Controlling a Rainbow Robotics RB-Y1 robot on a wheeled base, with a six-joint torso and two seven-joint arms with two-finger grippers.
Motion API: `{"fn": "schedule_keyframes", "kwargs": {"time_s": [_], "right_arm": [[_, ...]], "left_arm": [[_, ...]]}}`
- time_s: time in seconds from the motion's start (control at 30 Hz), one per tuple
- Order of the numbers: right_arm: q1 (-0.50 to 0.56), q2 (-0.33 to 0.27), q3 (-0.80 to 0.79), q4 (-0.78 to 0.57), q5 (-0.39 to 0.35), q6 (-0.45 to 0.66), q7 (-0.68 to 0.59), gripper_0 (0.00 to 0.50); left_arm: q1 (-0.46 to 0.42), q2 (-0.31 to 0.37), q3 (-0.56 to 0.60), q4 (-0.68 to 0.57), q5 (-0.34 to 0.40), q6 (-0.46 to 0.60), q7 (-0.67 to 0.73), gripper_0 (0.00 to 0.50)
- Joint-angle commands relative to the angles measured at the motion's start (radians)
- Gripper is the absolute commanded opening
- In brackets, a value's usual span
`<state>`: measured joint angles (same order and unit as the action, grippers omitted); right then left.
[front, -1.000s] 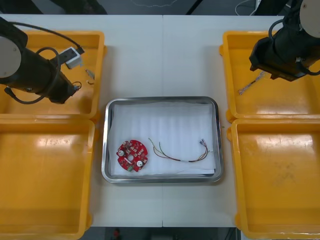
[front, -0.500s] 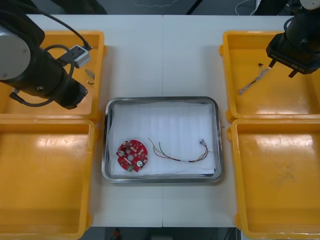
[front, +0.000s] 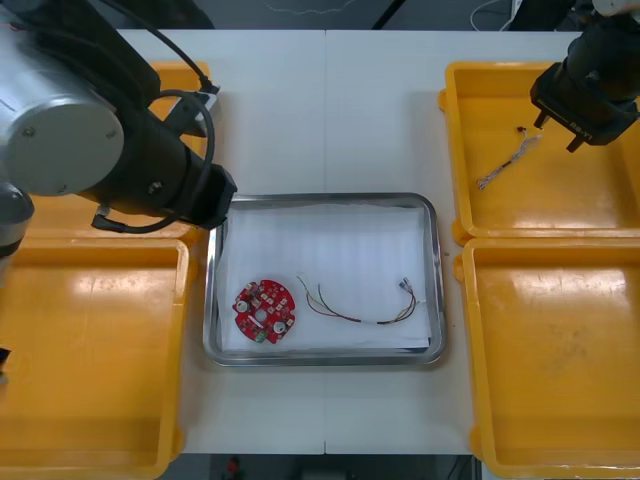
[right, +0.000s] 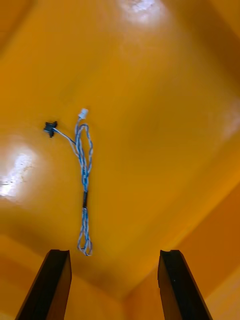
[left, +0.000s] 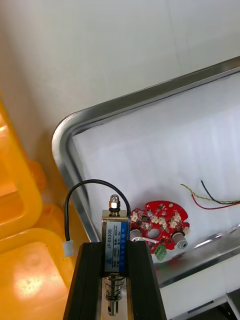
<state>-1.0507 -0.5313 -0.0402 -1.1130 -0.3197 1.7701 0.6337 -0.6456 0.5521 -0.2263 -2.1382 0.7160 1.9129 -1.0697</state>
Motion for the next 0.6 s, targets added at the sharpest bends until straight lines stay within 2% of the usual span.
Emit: {"fn": "schedule_keyframes", "kwargs": {"time_s": [0.03,0.2,0.4,0.6], "right_arm": [[-0.060,0.034,-0.040,0.021,0.010,-0.060,-0.048,0.500],[-0.058,0.054,-0.055,0.058,0.005,-0.123,-0.058,0.500],[-0.060,0.068,-0.056,0.131,0.001,-0.185,-0.065,0.500],[-0.058,0.080,-0.056,0.191,-0.002,-0.235,-0.068,0.500]], "left_arm": [[-0.039,-0.041,-0.107,-0.006,-0.084,0.007,-0.015,0.001],[-0.039,-0.049,-0.171,0.057,-0.138,0.001,0.001,0.001],[-0.039,-0.060,-0.261,0.156,-0.217,-0.101,0.024,0.001],[-0.037,-0.066,-0.295,0.222,-0.236,-0.187,0.044,0.001]]}}
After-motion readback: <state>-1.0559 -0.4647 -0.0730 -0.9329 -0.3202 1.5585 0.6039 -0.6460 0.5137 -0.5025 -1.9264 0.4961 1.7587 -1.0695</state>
